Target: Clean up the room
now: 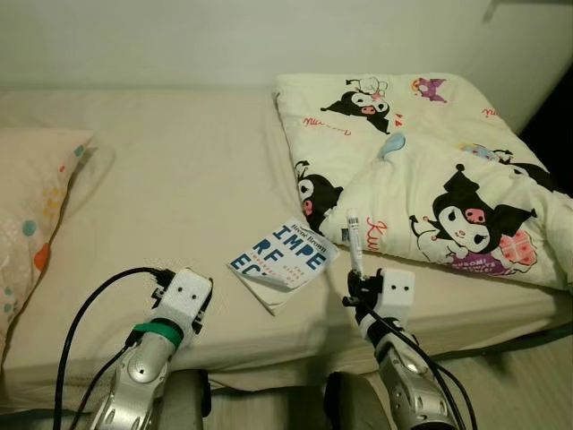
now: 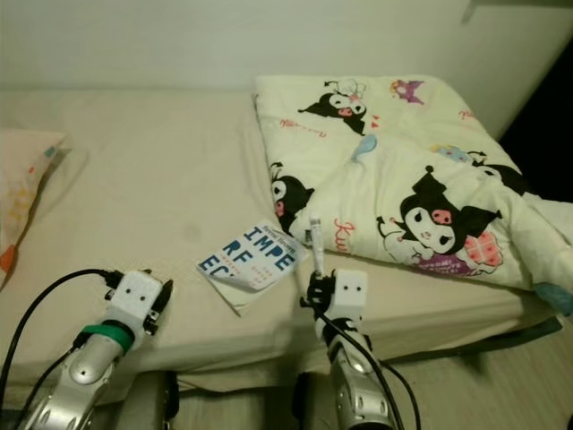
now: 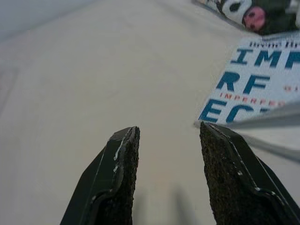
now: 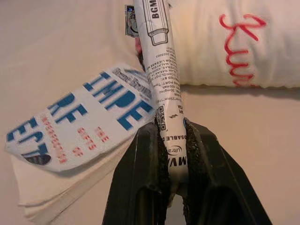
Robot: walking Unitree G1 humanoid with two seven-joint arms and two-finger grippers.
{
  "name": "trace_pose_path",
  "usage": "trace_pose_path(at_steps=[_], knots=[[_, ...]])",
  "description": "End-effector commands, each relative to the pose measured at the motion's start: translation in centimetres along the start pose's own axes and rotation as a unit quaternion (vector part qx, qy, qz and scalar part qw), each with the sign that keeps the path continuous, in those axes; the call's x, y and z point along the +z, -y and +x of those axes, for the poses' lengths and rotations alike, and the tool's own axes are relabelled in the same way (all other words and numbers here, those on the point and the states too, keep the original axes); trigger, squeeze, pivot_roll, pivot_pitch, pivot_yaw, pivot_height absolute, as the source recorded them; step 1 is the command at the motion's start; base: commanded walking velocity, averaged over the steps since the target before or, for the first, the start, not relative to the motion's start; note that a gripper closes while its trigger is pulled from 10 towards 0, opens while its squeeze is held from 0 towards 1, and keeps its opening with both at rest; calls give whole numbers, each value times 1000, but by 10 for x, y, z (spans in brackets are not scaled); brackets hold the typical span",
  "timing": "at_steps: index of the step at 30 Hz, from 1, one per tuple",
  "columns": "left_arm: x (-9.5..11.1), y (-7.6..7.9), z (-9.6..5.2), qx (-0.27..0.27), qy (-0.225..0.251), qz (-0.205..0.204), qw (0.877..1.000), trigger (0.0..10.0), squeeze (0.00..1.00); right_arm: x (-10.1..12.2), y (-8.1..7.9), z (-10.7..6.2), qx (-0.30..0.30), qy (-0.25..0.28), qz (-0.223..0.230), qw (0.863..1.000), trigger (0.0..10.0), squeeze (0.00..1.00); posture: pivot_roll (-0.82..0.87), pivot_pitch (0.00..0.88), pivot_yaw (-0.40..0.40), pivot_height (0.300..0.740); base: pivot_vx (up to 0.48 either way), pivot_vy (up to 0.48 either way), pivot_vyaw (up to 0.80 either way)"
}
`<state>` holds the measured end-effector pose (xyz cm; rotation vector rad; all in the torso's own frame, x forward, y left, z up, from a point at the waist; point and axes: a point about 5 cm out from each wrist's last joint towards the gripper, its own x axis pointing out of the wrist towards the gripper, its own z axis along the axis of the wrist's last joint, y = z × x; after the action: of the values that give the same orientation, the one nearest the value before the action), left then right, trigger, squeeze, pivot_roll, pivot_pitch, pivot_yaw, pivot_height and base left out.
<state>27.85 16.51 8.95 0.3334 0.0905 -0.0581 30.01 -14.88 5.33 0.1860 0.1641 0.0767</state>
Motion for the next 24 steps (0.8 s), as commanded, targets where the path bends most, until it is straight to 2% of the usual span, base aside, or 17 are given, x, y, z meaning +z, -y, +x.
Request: trace_pose_path(at_steps=[1,3,5,6,8,11,13,16,20,21,24], knots=[[2,2,0,-1,-2,-10,1000,10000,0,-11,1,-3,-11,-26,9,1000,10000,0,140,0,-43,611,0,0,0],[4,6,2,-12,1,-6,1000,10000,0,-12,2,-3,-18,-29,12,999,10000,0,154,0,-38,615,0,0,0],[10,19,5,-42,10,24,999,10000,0,-12,15,-3,-51,-31,21,998,10000,0,199,0,-48,625,0,0,0],[15,24,7,-50,16,26,998,10000,0,-11,22,-3,-67,-30,27,997,10000,0,216,0,-44,630,0,0,0],[18,26,7,-51,19,21,998,10000,0,-10,26,-3,-75,-29,30,996,10000,0,216,0,-44,635,0,0,0],[16,25,7,-44,16,15,999,10000,0,-8,28,-2,-78,-26,27,996,10000,0,186,0,-24,640,0,0,0],[7,20,3,-33,6,13,999,10000,0,-4,27,-2,-73,-22,5,997,10000,0,149,0,-2,649,0,0,0],[5,18,2,-30,4,13,999,10000,0,-4,26,-2,-71,-22,-5,997,10000,0,149,0,-2,654,0,0,0],[3,14,1,-12,-2,-4,1000,10000,0,-4,22,-4,-59,-24,-17,998,10000,0,142,0,-22,664,0,0,0],[3,12,2,0,-7,-21,1000,10000,0,-5,22,-5,-55,-26,-22,998,10000,0,144,0,-25,669,0,0,0],[4,16,4,-1,-9,-21,1000,10000,0,-5,25,-7,-56,-27,-23,998,10000,0,127,0,-31,679,0,0,0]])
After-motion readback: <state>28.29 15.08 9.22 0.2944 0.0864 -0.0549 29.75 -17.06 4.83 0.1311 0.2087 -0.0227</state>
